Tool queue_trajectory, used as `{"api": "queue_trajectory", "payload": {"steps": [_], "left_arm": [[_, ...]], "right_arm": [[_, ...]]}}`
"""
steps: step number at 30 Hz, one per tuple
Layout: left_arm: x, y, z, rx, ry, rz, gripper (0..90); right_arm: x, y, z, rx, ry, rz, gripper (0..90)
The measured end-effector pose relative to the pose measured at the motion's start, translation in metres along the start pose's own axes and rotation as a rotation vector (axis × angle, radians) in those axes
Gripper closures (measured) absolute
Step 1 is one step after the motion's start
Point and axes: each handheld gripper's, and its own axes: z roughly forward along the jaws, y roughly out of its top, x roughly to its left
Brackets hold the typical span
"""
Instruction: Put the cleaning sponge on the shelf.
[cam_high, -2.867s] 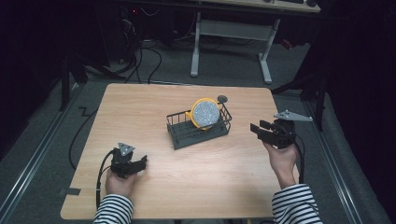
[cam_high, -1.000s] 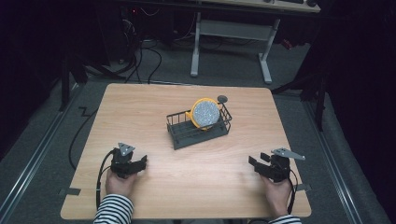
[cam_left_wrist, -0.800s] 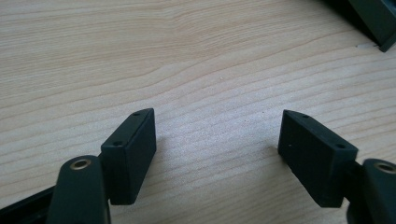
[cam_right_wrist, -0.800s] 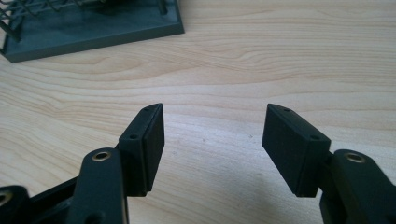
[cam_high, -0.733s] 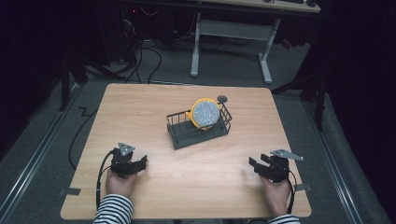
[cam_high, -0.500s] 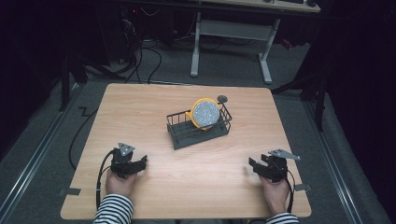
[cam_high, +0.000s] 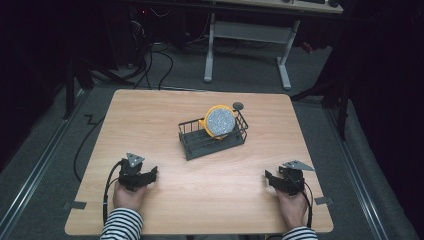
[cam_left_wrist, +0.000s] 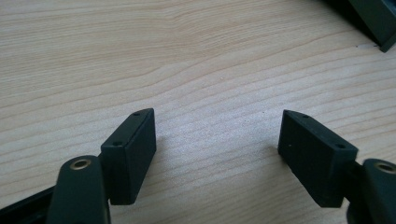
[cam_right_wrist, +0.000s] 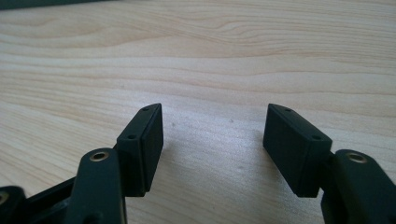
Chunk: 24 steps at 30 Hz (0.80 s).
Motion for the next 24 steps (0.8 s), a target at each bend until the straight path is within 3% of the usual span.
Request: {"api": "queue_trajectory", "payload": {"steps": [8,13,24], "left_arm": [[0.0,0.0,0.0,0.0,0.0,0.0,28.4],[-0.0002,-0.0004,-0.0003,-0.001,0.001,-0.003,28.4],[-0.0004,-0.0005,-0.0005,0.0,0.002,-0.003,28.4]], "right_arm": [[0.002,0.0,0.0008,0.006,-0.02,-0.019,37.0],[0.0067,0.0002,0.002,0.02,-0.038,-0.062,33.8],[0.007,-0.0001,0.0018,0.021,-0.038,-0.06,33.5]]}}
